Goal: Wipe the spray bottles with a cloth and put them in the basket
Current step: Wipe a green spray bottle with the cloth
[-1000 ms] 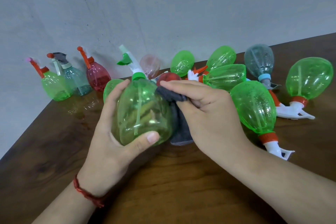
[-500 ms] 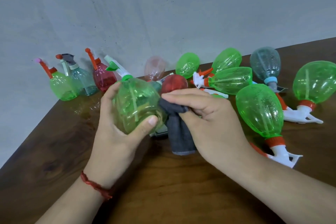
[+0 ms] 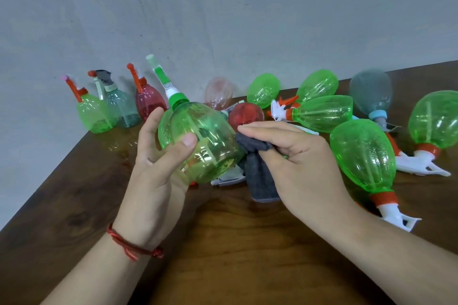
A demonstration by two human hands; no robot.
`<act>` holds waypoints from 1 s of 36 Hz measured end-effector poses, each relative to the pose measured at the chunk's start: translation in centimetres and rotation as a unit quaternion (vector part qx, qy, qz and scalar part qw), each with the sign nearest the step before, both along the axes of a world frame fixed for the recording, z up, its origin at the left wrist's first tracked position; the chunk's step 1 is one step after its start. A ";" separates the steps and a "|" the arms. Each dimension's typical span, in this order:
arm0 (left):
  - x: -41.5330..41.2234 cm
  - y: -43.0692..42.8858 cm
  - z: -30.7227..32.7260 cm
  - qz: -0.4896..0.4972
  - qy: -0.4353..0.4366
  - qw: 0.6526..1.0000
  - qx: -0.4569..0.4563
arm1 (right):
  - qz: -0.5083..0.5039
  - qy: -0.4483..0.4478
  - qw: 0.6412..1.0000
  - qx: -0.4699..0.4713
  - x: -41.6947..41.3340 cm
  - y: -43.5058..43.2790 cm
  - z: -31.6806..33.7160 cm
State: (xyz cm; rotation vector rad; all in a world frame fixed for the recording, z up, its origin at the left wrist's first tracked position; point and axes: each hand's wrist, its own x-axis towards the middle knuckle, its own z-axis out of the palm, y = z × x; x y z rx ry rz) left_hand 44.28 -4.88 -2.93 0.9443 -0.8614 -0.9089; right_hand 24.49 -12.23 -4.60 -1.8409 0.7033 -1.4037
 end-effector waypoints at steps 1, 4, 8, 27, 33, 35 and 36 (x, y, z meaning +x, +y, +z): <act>0.3 0.0 0.0 -0.019 -0.002 1.000 0.010 | 0.001 0.003 1.000 0.001 0.0 0.0 0.0; 0.5 0.1 0.0 -0.089 -0.036 0.995 0.041 | -0.001 0.016 1.000 -0.007 0.1 -0.1 -0.1; 0.5 0.2 0.2 -0.082 -0.029 0.995 0.041 | -0.015 0.030 0.999 -0.038 0.1 0.1 0.0; -1.2 0.8 0.6 -0.108 0.048 0.993 -0.014 | 0.024 -0.088 0.996 -0.026 0.1 0.9 1.1; -1.9 0.6 0.5 -0.095 0.093 0.990 -0.045 | 0.092 -0.135 0.978 0.130 1.3 1.3 0.3; -1.8 0.6 0.4 -0.081 0.091 0.992 -0.044 | 0.076 -0.089 0.990 0.082 1.7 1.7 -0.2; -1.7 0.6 0.4 -0.073 0.079 0.993 -0.039 | 0.076 -0.073 0.993 0.062 1.7 1.9 -0.2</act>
